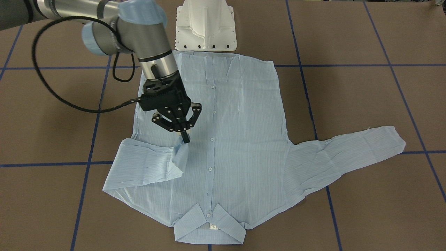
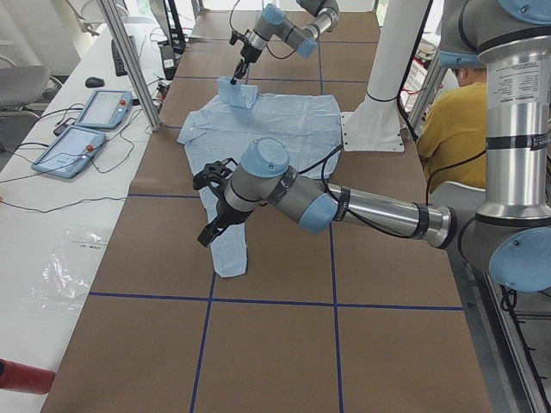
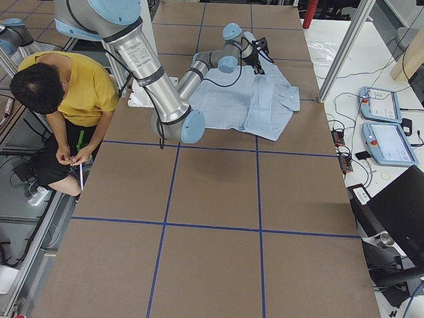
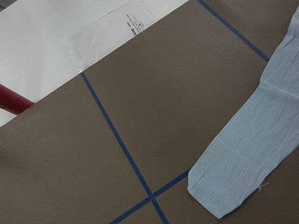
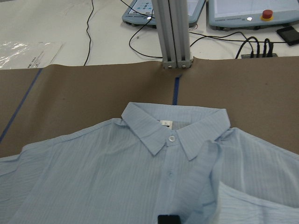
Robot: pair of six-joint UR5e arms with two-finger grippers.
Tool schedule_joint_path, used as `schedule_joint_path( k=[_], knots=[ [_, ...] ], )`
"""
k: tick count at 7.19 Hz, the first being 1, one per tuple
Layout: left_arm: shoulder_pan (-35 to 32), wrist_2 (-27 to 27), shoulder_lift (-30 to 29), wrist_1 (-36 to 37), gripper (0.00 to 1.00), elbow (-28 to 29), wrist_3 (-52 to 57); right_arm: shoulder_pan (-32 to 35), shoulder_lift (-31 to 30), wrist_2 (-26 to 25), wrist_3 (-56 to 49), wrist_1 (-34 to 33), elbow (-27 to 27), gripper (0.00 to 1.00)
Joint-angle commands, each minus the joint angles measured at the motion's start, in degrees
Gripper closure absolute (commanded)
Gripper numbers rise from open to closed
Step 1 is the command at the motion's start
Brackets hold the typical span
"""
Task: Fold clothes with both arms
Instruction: 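Lift the sleeve with the right gripper and carry it across the shirt body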
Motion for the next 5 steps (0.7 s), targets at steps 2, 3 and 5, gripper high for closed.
schedule_joint_path(
  k=[2,3,5],
  knots=[
    [0.0,0.0,0.1,0.1,0.00,0.1,-0.1,-10.5,9.1,-12.0,0.4,6.0,-14.5,1.00],
    [0.0,0.0,0.1,0.1,0.00,0.1,-0.1,-11.2,11.3,-12.2,0.4,6.0,-16.9,1.00],
    [0.0,0.1,0.0,0.1,0.00,0.1,-0.1,-12.2,13.2,-12.2,10.0,5.5,-20.2,0.01]
  ],
)
